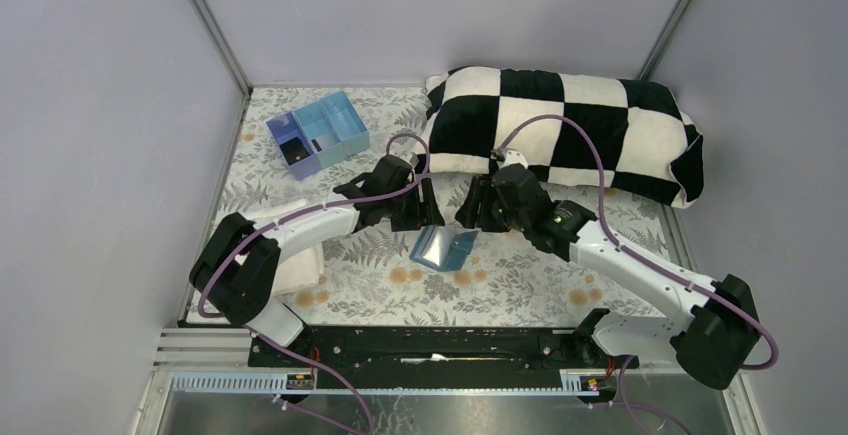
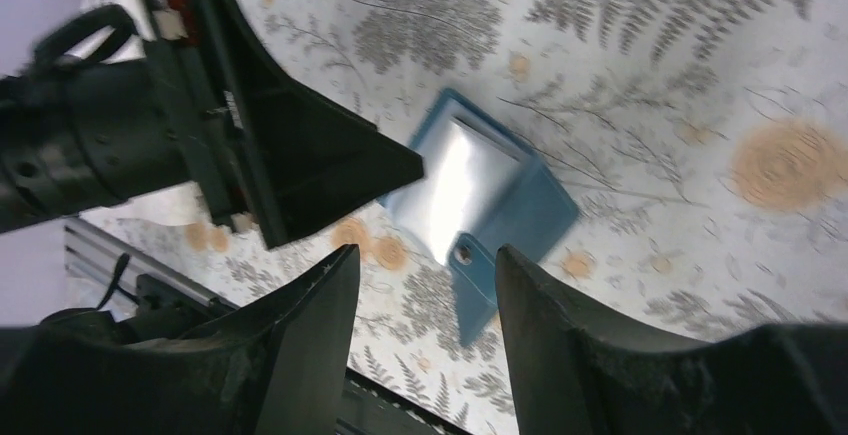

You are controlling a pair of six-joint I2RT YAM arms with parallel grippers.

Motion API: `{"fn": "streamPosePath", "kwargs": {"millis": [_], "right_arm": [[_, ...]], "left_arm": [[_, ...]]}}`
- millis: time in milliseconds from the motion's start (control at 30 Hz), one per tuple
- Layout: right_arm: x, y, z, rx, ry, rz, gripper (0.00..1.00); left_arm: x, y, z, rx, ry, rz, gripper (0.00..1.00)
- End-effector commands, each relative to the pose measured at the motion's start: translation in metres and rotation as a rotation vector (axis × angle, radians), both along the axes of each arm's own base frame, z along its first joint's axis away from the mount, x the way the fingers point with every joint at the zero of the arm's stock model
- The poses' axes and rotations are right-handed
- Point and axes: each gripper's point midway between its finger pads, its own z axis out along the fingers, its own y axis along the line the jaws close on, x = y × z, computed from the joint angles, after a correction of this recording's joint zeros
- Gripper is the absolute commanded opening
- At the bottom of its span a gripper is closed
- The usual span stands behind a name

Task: Take the credit cards out of the card holder
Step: Remove the credit card from the card holder.

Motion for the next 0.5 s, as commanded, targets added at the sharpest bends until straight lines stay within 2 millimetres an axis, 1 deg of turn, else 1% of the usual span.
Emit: {"fn": "streamPosePath", "kwargs": {"millis": [0, 67, 133, 233, 333, 467], "right_arm": [[0.006, 0.038, 0.006, 0.062, -0.006, 0.099, 0.58], [0.0, 0.045, -0.013, 0.061, 0.047, 0.124, 0.58], [-0.005, 0.044, -0.034, 0.05, 0.1, 0.123, 0.58], [-0.015, 0.043, -0.061, 0.066, 0.158, 0.119, 0.58], [-0.022, 0.033, -0.085, 0.041, 0.189, 0.091, 0.57], [-0.025, 0.017, -0.102, -0.012, 0.183, 0.059, 0.57]], "left_arm": [[0.009, 0.001, 0.007, 0.014, -0.04, 0.022, 0.69], [0.01, 0.0, 0.005, 0.005, -0.035, 0.027, 0.69], [0.009, -0.003, 0.002, -0.014, -0.019, 0.02, 0.69], [0.006, -0.011, -0.002, -0.043, 0.008, -0.004, 0.69], [0.004, -0.014, -0.009, -0.05, 0.028, -0.013, 0.67], [0.003, -0.015, -0.016, -0.05, 0.044, -0.019, 0.66]]}}
